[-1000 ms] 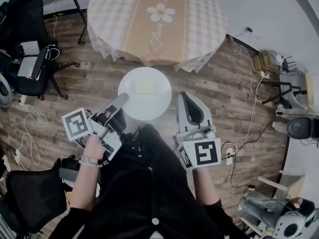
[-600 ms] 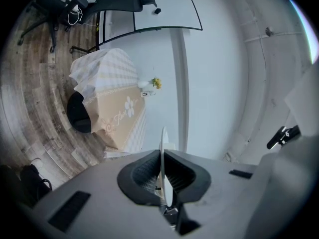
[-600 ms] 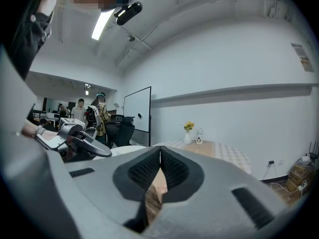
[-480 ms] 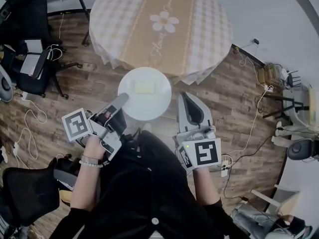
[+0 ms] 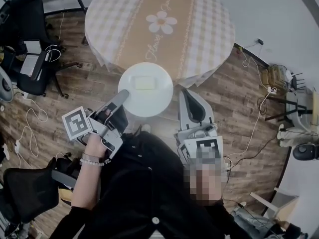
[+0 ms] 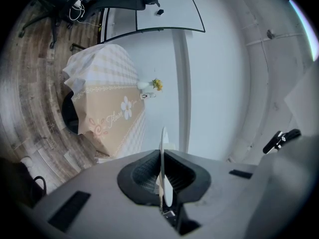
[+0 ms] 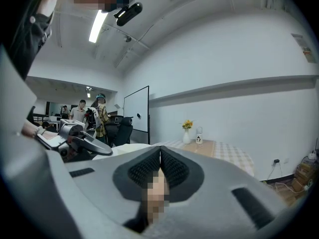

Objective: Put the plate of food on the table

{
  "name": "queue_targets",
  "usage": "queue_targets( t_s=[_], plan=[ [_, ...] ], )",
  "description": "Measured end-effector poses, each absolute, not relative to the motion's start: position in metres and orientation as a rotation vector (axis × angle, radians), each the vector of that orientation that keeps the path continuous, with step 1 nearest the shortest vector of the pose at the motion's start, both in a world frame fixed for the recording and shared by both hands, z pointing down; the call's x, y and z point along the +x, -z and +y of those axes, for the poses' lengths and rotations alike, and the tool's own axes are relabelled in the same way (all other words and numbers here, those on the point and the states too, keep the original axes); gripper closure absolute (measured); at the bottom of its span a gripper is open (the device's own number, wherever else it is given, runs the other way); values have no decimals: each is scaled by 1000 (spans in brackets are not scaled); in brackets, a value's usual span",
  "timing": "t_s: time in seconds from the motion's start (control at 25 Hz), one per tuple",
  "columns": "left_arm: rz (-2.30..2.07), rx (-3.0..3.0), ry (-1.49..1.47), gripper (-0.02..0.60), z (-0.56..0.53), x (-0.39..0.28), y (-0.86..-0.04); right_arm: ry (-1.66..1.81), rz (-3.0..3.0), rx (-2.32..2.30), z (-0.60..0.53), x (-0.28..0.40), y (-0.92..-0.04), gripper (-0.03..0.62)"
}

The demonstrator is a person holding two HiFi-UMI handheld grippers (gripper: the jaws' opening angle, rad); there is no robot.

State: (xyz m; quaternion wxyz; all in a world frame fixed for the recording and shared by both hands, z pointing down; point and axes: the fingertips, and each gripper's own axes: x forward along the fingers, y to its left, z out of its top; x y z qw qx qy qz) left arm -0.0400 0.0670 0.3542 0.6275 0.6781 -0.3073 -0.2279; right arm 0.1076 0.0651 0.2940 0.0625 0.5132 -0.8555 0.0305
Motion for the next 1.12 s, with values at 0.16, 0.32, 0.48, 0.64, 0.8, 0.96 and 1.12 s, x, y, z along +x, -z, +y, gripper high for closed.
queue_targets(
  t_s=[0.16,0.32,0.48,0.64,0.8,0.96,1.12],
  plan=[
    [-717,1544,524,572,61,-33,-352,-108,-2591,1547,57,117,-293,594],
    [-732,1543,525,572,56,-30,-352,-107,-2591,1550,54,125,-293,594],
    [-732,1549,524,572,48,-26,-351,-112,-2583,1565,48,132,-295,594],
    [-725,1556,512,572,35,-23,-352,-119,-2578,1584,39,136,-296,594],
    [-701,1552,512,572,23,-18,-352,-110,-2560,1594,31,139,-297,594],
    [-686,1562,486,572,2,-16,-353,-117,-2532,1630,13,143,-296,594],
    [-661,1566,478,572,-20,-16,-354,-107,-2512,1648,-5,140,-296,594]
  ],
)
